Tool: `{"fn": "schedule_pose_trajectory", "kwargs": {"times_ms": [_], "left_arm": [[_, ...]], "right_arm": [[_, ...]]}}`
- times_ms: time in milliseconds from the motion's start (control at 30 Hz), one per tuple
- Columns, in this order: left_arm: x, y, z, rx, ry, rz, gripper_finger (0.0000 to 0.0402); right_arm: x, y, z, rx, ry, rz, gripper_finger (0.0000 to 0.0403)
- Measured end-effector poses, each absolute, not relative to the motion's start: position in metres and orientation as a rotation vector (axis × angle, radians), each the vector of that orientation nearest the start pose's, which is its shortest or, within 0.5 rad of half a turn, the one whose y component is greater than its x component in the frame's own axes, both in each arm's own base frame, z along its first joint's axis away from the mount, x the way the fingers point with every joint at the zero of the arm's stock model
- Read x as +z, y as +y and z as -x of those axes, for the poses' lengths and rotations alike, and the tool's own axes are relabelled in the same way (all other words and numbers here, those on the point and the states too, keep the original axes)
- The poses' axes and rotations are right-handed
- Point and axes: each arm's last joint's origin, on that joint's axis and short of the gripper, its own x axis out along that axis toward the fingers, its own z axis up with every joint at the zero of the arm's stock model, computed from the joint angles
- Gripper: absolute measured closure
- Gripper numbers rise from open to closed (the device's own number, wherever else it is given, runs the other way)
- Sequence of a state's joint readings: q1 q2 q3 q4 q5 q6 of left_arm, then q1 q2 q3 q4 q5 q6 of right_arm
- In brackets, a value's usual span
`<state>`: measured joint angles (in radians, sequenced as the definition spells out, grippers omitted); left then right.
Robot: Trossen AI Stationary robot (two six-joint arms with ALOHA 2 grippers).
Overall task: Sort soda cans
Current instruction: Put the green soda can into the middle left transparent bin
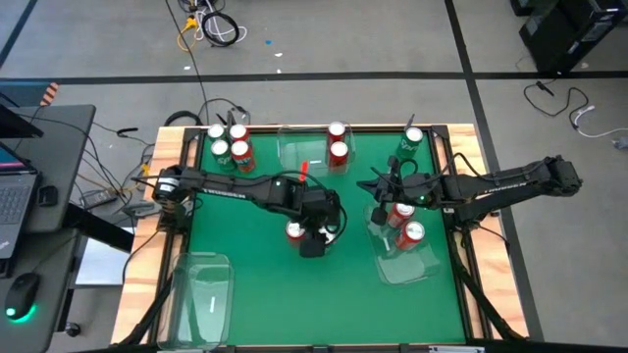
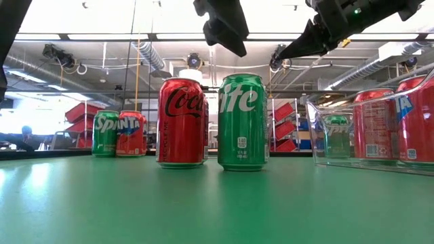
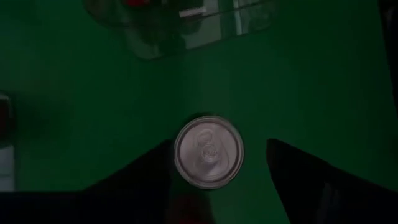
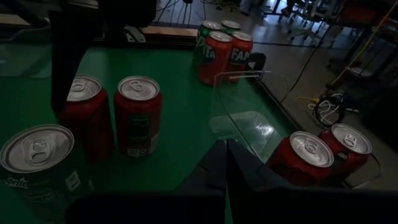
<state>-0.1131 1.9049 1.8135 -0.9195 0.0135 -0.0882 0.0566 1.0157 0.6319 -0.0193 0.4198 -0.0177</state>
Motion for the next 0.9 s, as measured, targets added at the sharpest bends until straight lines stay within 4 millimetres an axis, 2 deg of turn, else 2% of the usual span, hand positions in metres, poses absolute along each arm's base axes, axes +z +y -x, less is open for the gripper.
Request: {"fn": "schedule_pose_trajectory", "kwargs": {"times_ms": [267, 400, 667, 767, 900], "left_arm": [[0.295, -0.046, -0.406, -0.072, 1.017, 0.029, 0.0138], [0.296, -0.046, -0.408, -0.072, 0.996, 0.030, 0.0139], [0.284, -0.046, -0.411, -0.127, 1.059, 0.015, 0.0146], [0.285, -0.045, -0.411, -0.103, 1.061, -0.016, 0.0177], [0.293, -0.042, -0.413, -0.058, 1.021, -0.084, 0.0271]], "right_arm": [[0.255, 0.001, -0.218, -0.341, 0.397, 0.110, 0.0403], [0.255, 0.001, -0.218, -0.325, 0.397, 0.106, 0.0403], [0.255, 0.001, -0.218, -0.327, 0.394, 0.084, 0.0403], [0.255, 0.003, -0.218, -0.292, 0.385, 0.072, 0.0403], [0.259, 0.007, -0.220, -0.232, 0.339, 0.055, 0.0403]]}}
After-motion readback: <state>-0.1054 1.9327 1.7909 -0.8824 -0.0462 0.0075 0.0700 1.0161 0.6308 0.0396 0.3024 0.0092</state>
